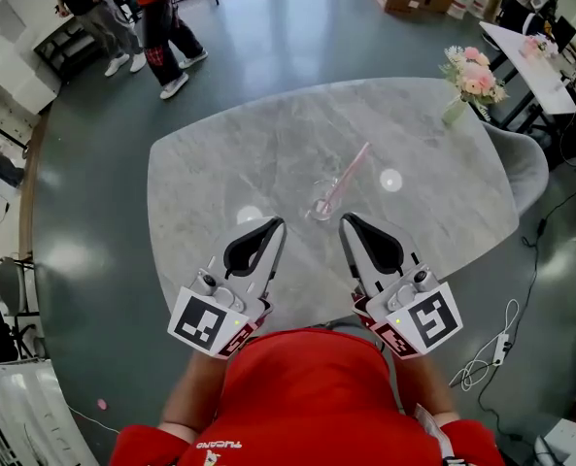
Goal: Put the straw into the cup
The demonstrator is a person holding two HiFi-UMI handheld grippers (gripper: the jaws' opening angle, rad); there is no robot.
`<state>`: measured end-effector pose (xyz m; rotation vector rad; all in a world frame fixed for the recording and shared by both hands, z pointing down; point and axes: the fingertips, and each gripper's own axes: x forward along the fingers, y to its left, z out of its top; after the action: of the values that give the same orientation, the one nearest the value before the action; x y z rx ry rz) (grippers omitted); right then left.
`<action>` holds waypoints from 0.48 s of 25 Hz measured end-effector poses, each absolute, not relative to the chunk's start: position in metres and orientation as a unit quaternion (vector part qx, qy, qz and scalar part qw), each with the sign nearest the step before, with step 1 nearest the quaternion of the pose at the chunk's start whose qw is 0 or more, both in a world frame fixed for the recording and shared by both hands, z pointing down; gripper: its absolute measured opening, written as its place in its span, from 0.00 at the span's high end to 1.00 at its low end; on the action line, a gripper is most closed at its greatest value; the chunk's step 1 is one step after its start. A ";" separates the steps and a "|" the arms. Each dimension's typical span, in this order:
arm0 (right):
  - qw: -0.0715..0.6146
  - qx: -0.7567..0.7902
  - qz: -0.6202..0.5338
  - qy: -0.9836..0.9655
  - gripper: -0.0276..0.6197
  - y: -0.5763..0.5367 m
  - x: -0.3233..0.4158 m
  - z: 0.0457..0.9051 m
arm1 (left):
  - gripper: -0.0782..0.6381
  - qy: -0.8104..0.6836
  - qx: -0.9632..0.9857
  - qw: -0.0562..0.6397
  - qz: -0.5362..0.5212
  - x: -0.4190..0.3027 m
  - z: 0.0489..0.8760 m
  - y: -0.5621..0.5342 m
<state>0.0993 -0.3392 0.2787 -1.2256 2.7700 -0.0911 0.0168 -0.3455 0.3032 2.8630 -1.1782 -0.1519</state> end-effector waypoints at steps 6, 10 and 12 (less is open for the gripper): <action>0.055 -0.399 -0.030 0.915 0.95 -0.339 0.092 0.278 | 0.88 -0.382 0.923 0.021 -0.049 0.012 0.303 -0.345; 0.053 -0.397 -0.030 0.916 0.95 -0.338 0.088 0.278 | 0.88 -0.384 0.922 0.023 -0.050 0.007 0.303 -0.344; 0.052 -0.396 -0.031 0.916 0.95 -0.338 0.086 0.279 | 0.88 -0.385 0.921 0.026 -0.050 0.005 0.304 -0.344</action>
<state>0.0864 -0.3378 0.2789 -1.2055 2.7864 -0.0945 0.0054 -0.3440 0.3043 2.8479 -1.1892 -0.1543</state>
